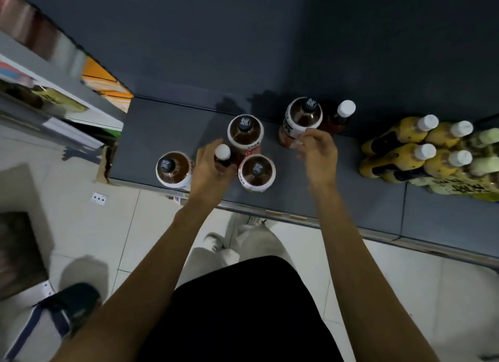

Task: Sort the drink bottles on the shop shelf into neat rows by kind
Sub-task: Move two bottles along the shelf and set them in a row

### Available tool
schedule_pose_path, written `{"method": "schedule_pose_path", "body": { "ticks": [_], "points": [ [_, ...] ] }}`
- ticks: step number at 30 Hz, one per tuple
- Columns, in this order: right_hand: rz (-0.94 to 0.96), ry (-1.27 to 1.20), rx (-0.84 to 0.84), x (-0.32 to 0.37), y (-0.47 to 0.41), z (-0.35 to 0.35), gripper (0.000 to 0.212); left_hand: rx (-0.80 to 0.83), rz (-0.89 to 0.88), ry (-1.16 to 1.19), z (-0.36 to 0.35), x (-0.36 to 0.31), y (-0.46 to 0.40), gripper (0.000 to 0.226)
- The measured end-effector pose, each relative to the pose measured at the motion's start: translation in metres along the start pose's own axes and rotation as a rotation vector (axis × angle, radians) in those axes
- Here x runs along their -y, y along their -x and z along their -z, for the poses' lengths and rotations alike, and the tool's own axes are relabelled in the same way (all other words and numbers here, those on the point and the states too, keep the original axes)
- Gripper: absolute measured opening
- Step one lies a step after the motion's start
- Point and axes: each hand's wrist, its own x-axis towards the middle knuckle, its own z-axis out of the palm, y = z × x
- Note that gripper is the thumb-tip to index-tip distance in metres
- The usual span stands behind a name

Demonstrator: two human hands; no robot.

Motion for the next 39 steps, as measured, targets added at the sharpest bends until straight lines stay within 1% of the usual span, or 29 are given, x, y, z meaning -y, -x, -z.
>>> {"method": "schedule_pose_path", "body": {
  "ticks": [3, 7, 10, 14, 15, 17, 19, 21, 24, 27, 29, 33, 37, 39],
  "points": [
    [-0.017, -0.009, -0.054, -0.006, -0.017, -0.001, 0.016, -0.063, 0.03, -0.064, -0.012, 0.001, -0.008, 0.055],
    [-0.036, -0.002, -0.154, -0.011, -0.038, -0.001, 0.024, -0.153, 0.068, -0.089, -0.022, 0.007, -0.017, 0.046],
    [-0.04, -0.019, -0.234, -0.013, -0.053, -0.001, 0.029, -0.171, 0.049, -0.079, -0.024, 0.011, -0.022, 0.046],
    [-0.036, 0.117, -0.391, -0.012, -0.067, -0.002, 0.039, -0.152, 0.003, -0.083, -0.022, 0.021, -0.021, 0.054],
    [-0.027, 0.155, -0.407, -0.011, -0.069, -0.001, 0.043, -0.143, 0.01, -0.095, -0.023, 0.023, -0.021, 0.056],
    [0.01, 0.227, -0.421, -0.013, -0.075, 0.002, 0.059, -0.138, 0.038, -0.091, -0.024, 0.027, -0.021, 0.057],
    [-0.004, 0.27, -0.423, -0.014, -0.08, 0.004, 0.07, -0.132, 0.061, -0.081, -0.027, 0.028, -0.022, 0.055],
    [-0.007, 0.283, -0.403, -0.015, -0.083, 0.006, 0.069, -0.123, 0.068, -0.077, -0.029, 0.029, -0.021, 0.053],
    [0.103, 0.256, -0.366, -0.019, -0.086, 0.011, 0.059, -0.113, 0.082, -0.081, -0.028, 0.031, -0.02, 0.052],
    [0.136, 0.23, -0.374, -0.019, -0.082, 0.018, 0.053, -0.098, 0.055, -0.151, -0.025, 0.034, -0.021, 0.047],
    [0.131, 0.207, -0.396, -0.02, -0.074, 0.021, 0.052, -0.093, 0.045, -0.139, -0.024, 0.035, -0.023, 0.045],
    [0.135, 0.169, -0.449, -0.032, -0.047, 0.026, 0.05, -0.082, 0.082, -0.058, -0.025, 0.031, -0.019, 0.043],
    [0.11, 0.197, -0.45, -0.042, -0.006, 0.032, 0.051, -0.068, -0.011, -0.04, -0.02, 0.038, -0.004, 0.041],
    [0.08, 0.224, -0.437, -0.046, 0.01, 0.029, 0.051, -0.072, -0.007, -0.024, -0.017, 0.041, 0.001, 0.042]
  ]
}}
